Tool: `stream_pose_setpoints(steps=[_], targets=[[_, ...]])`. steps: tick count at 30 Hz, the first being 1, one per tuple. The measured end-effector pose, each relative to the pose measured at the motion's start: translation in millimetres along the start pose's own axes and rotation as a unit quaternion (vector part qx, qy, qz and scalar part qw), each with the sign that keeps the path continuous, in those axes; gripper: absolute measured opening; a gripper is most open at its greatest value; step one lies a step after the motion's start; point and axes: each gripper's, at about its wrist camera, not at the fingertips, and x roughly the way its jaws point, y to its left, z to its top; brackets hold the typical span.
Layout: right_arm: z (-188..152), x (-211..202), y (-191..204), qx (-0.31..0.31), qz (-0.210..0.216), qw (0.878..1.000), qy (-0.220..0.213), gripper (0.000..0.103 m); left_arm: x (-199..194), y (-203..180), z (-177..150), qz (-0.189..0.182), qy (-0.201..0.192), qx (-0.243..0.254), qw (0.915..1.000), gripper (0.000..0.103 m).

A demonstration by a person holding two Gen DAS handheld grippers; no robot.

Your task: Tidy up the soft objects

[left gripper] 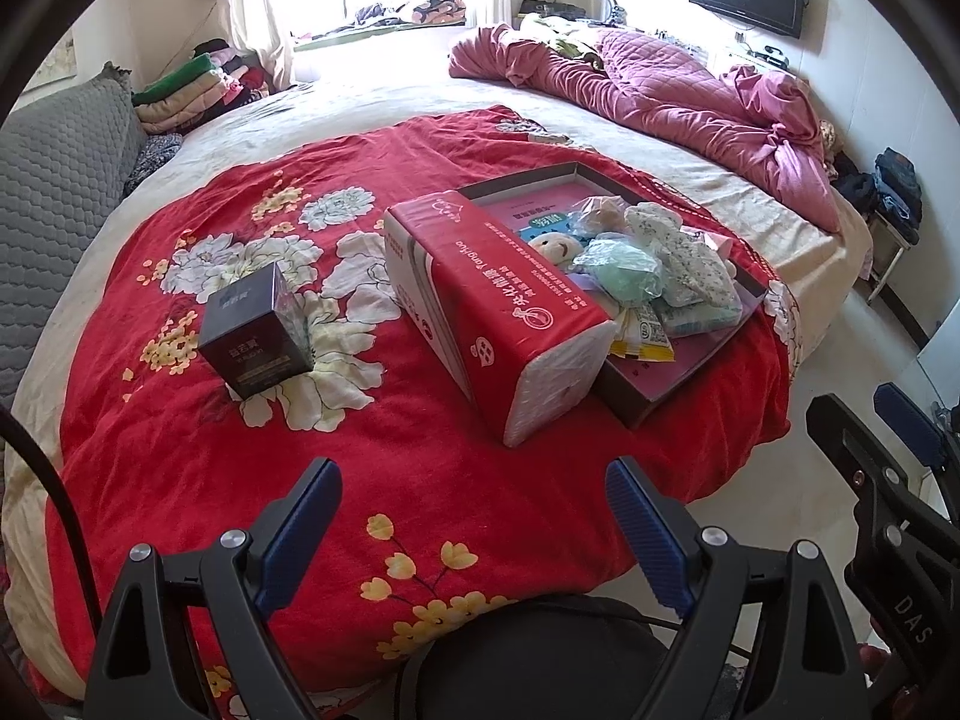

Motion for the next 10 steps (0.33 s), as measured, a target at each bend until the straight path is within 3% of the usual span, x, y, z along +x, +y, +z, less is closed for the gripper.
stream_pose_setpoints(steps=[4, 10], targets=[[0, 0, 2, -0.006, -0.003, 1.0, 0.001, 0.078, 3, 3, 0, 0.0, 0.002, -0.001, 1.0, 0.089], [5, 6, 22, -0.042, -0.011, 0.999, -0.007, 0.078, 6, 22, 0, -0.045, 0.006, -0.039, 0.9982, 0.089]])
